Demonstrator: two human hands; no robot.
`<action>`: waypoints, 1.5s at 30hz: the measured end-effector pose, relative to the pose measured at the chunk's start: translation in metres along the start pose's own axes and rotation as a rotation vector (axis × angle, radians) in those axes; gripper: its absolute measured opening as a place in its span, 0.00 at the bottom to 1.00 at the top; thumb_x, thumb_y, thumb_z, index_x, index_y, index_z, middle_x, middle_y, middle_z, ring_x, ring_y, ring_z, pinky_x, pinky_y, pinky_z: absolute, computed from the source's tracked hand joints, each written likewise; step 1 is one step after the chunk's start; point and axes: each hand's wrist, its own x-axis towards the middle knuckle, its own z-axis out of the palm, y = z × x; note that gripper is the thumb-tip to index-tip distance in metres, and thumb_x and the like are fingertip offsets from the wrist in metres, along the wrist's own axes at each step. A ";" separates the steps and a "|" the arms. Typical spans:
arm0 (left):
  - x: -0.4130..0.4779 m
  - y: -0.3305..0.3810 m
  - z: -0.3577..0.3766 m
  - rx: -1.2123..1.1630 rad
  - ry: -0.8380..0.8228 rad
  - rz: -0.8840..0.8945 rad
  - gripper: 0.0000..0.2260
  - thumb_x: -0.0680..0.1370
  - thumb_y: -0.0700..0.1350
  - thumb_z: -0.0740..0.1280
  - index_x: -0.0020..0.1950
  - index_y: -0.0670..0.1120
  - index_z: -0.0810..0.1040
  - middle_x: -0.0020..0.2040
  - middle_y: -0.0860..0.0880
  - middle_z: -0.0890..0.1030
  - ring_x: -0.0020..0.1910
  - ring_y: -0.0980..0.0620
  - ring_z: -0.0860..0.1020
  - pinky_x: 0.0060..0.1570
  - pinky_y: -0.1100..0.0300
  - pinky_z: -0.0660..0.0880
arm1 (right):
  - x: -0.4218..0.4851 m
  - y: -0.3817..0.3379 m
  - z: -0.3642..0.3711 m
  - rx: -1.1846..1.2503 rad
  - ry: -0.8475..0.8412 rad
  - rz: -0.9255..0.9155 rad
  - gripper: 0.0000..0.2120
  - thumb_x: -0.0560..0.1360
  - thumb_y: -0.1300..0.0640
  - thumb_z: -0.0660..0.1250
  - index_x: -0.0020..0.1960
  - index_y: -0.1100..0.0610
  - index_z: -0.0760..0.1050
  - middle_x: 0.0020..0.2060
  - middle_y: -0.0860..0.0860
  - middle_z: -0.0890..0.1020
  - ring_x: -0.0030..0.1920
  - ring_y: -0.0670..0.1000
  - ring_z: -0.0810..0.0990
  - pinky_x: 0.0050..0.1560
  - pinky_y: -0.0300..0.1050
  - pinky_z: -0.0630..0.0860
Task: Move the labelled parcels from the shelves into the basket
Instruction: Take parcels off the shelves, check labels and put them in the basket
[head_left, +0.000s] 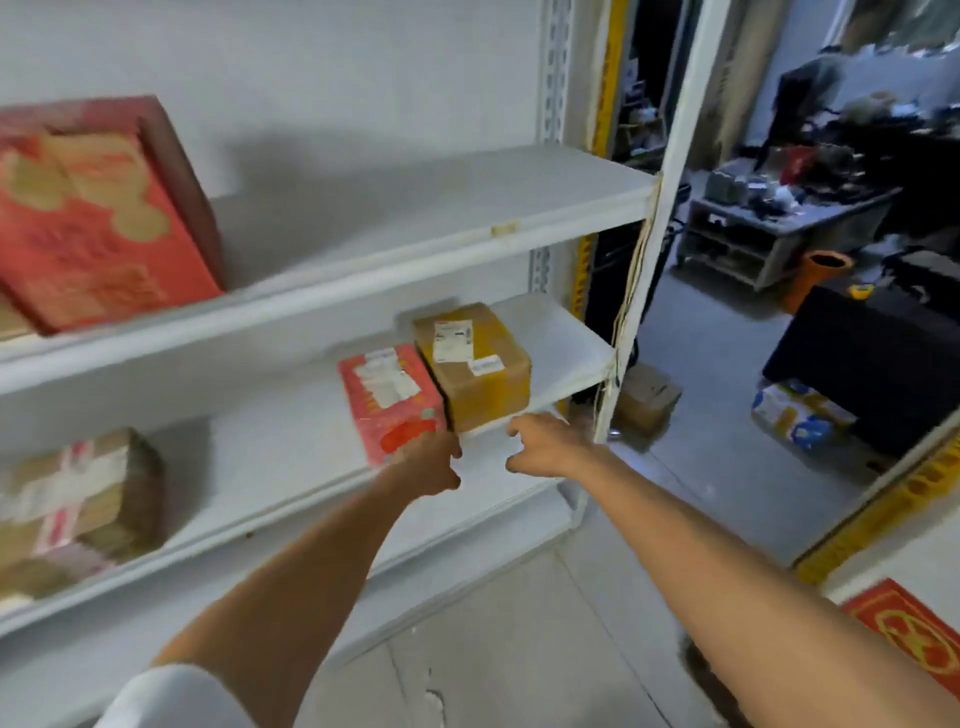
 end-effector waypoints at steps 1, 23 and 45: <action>-0.008 -0.009 0.002 -0.003 0.010 -0.041 0.19 0.72 0.46 0.72 0.62 0.48 0.75 0.59 0.48 0.77 0.57 0.47 0.76 0.54 0.55 0.75 | 0.005 -0.007 0.005 -0.008 -0.027 -0.039 0.29 0.73 0.52 0.68 0.72 0.52 0.66 0.67 0.53 0.71 0.65 0.55 0.73 0.59 0.45 0.71; 0.011 -0.102 -0.035 0.027 0.127 -0.303 0.21 0.72 0.48 0.70 0.64 0.53 0.74 0.59 0.49 0.79 0.57 0.46 0.78 0.52 0.56 0.75 | 0.095 -0.080 -0.007 -0.040 -0.096 -0.278 0.19 0.75 0.58 0.68 0.66 0.56 0.73 0.59 0.53 0.77 0.60 0.56 0.76 0.47 0.41 0.68; 0.088 -0.131 -0.037 -0.563 0.181 -0.548 0.27 0.76 0.51 0.68 0.69 0.40 0.65 0.62 0.37 0.75 0.59 0.37 0.75 0.55 0.51 0.74 | 0.200 -0.114 0.014 -0.030 -0.166 -0.207 0.37 0.72 0.62 0.71 0.75 0.61 0.56 0.65 0.59 0.71 0.63 0.58 0.74 0.53 0.45 0.74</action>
